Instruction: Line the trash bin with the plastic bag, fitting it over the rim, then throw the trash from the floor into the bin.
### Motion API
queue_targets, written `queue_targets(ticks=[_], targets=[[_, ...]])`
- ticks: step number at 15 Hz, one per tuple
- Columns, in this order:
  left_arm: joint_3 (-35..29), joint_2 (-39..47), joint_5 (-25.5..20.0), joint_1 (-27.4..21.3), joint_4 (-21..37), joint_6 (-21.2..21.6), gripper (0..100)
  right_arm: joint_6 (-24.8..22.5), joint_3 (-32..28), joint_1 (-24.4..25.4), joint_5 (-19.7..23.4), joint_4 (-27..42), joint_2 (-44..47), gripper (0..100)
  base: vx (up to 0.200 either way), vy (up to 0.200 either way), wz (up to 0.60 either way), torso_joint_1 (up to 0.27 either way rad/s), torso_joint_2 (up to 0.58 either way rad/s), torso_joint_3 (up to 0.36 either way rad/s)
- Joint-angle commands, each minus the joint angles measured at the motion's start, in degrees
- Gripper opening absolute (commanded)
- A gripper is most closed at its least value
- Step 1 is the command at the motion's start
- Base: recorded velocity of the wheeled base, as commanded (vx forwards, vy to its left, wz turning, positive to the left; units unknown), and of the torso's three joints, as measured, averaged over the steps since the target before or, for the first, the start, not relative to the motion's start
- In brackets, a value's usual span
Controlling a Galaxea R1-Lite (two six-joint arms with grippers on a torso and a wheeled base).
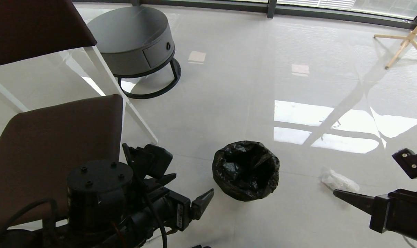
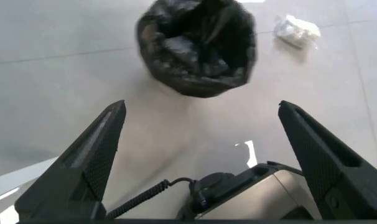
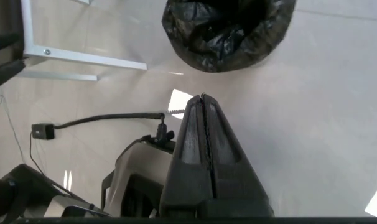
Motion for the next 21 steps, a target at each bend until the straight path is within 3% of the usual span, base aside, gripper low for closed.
queue_targets(ticks=[1, 6, 12, 14, 19, 21], targets=[[0.0, 0.5, 0.0, 0.0, 0.0, 0.0, 100, -0.1, 0.1, 0.0, 0.0, 0.0, 0.2, 0, 0.000, -0.200, 0.00, 0.002, 0.00, 0.002], [0.0, 1.1, -0.1, 0.0, -0.1, -0.1, 100, -0.5, 0.6, -0.2, -0.2, 0.0, -0.3, 0, 0.000, -0.200, 0.00, 0.004, 0.00, 0.002], [-0.3, 2.4, -0.2, 0.0, -0.2, -0.2, 100, -2.1, 1.7, -4.4, -0.1, 0.0, 3.8, 0, 0.000, -0.200, 0.00, 0.003, 0.00, 0.001], [-0.4, 3.0, -0.2, 0.0, -0.3, -0.3, 100, -5.4, 1.6, -7.9, 0.0, -0.1, 7.5, 0, 0.000, -0.200, 0.00, 0.002, 0.00, 0.002], [-0.4, 3.6, -0.6, 0.1, -0.4, -0.8, 100, -15.6, 1.6, -10.4, -0.7, -3.4, 17.6, 0, 0.080, -0.200, 0.00, 0.000, 0.00, 0.002], [0.0, 5.8, -0.6, 0.2, -5.2, -2.1, 100, -18.0, 1.3, -10.7, -2.5, -7.0, 22.9, 0, 0.100, -0.100, 0.00, 0.001, 0.00, -0.001]])
